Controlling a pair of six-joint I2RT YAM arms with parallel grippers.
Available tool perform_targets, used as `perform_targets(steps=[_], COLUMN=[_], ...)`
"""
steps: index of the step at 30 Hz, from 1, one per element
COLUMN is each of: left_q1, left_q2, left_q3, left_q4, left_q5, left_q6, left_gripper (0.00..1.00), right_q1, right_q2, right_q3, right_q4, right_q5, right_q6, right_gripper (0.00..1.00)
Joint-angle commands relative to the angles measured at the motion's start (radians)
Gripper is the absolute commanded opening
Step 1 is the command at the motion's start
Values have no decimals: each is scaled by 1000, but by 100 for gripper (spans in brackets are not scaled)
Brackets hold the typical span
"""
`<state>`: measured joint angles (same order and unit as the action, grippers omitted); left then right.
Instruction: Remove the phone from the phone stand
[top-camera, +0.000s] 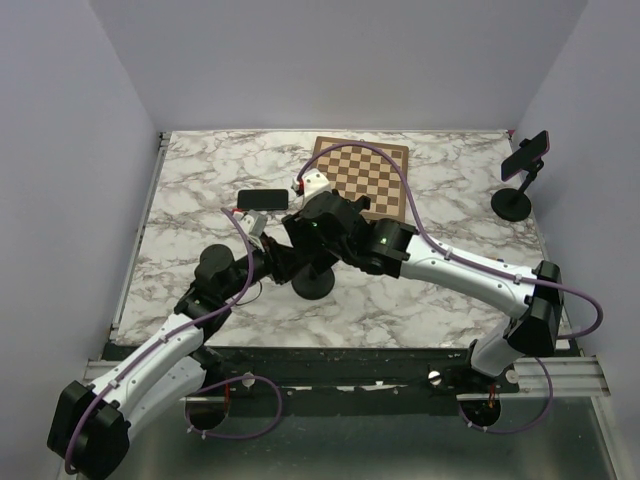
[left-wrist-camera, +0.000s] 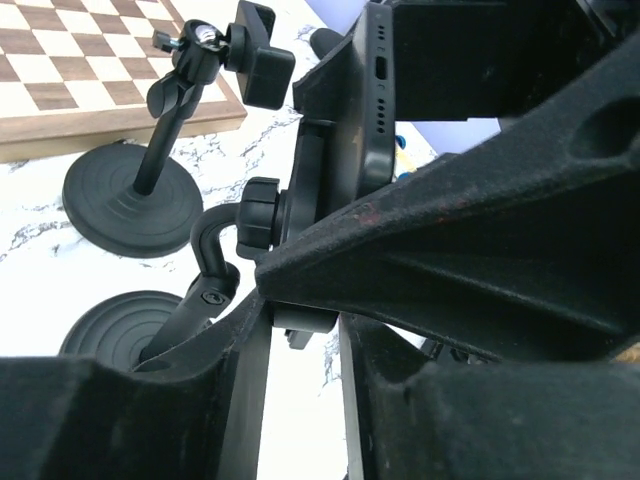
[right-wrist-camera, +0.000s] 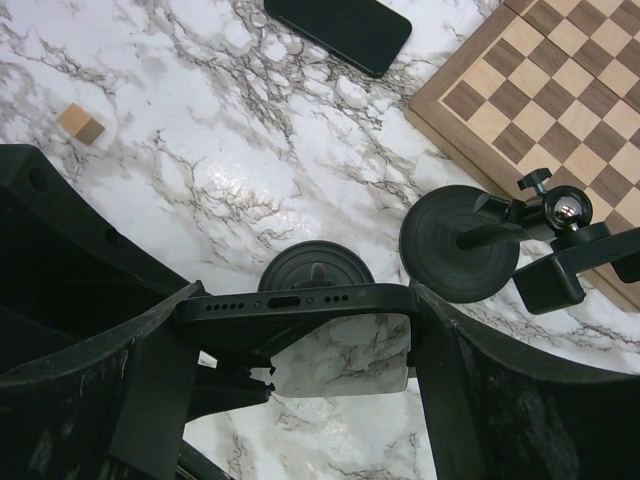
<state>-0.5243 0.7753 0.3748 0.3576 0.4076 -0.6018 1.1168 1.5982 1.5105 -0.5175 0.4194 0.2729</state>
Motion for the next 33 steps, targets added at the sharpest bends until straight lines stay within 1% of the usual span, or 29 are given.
perform_targets(steps=[1,3,6,8,14,16,20,23,27,31,33], left_q1=[-5,-4,-4,-4,-3,-3,-3,-3,-2,-2,-2], left_q2=[2,-2,-10,-16,-17,-15,-43,-80,-118,-81,-54], left_q3=[2,-1,-3,-5,-16,-35,-84,-101,-122,-117,-118], left_q4=[88,84,69,52,-14,4,40,1,-17,-2,30], left_q5=[14,8,4,-13,-34,-22,-25,-64,-100,-61,-25], left_q6=[-9,-6,9,11,7,-6,-39,-42,-44,-48,-57], left_gripper=[32,26,6,0,0,0,0,0,0,0,0], right_q1=[6,5,5,3,-15,-32,-103,-151,-191,-199,-199], right_q2=[-37,-38,-40,-45,-108,-138,-185,-212,-214,-185,-171], right_q3=[-24,-32,-53,-72,-170,-222,-306,-343,-352,-328,-319], right_q4=[32,36,49,60,161,221,290,323,330,314,320], right_q5=[-59,-40,9,55,85,69,-39,-160,-250,-311,-377], right_q6=[30,26,4,-14,-103,-141,-171,-197,-236,-263,-297], right_gripper=[1,1,1,1,1,1,1,1,1,1,1])
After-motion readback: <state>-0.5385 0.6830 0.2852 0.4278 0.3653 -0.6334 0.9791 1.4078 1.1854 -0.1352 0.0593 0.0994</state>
